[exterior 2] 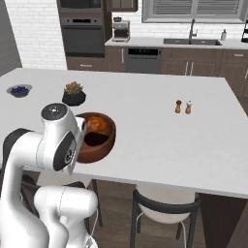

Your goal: Pick the chicken drumstick and avocado from their plates and place them in the bowl. Then put the bowl in the fridge.

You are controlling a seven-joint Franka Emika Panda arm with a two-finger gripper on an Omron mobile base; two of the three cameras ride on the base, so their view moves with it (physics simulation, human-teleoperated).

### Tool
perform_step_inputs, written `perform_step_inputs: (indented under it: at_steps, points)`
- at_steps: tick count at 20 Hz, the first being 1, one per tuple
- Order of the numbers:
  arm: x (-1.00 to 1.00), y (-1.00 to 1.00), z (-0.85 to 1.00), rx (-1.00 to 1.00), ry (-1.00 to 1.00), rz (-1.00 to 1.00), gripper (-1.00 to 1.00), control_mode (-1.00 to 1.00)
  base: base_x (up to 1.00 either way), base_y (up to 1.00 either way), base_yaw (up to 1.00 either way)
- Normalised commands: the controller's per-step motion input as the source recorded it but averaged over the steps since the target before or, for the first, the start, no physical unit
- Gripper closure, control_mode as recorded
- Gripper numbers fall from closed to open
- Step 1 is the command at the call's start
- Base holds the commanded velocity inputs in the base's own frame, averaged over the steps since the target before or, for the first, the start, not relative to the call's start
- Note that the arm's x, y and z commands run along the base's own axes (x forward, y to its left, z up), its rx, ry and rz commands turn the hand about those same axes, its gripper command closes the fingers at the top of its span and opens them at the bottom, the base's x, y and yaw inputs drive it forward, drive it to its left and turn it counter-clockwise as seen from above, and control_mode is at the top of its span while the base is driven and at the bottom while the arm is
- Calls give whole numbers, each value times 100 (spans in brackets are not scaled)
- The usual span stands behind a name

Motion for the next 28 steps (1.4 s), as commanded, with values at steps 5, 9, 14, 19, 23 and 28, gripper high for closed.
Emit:
perform_step_inputs:
  at_steps: [5, 9, 14, 19, 23, 28]
  points:
    - [0, 0, 0, 0, 0, 0, 100, 100, -63, 0, -11]
    - [0, 0, 0, 0, 0, 0, 100, 100, -76, -2, -44]
    - [0, 0, 0, 0, 0, 0, 100, 100, -21, -20, -68]
    - [0, 0, 0, 0, 0, 0, 100, 100, 8, -42, -76]
    - [0, 0, 0, 0, 0, 0, 100, 100, 17, -47, -80]
    - [0, 0, 0, 0, 0, 0, 100, 100, 64, -54, -61]
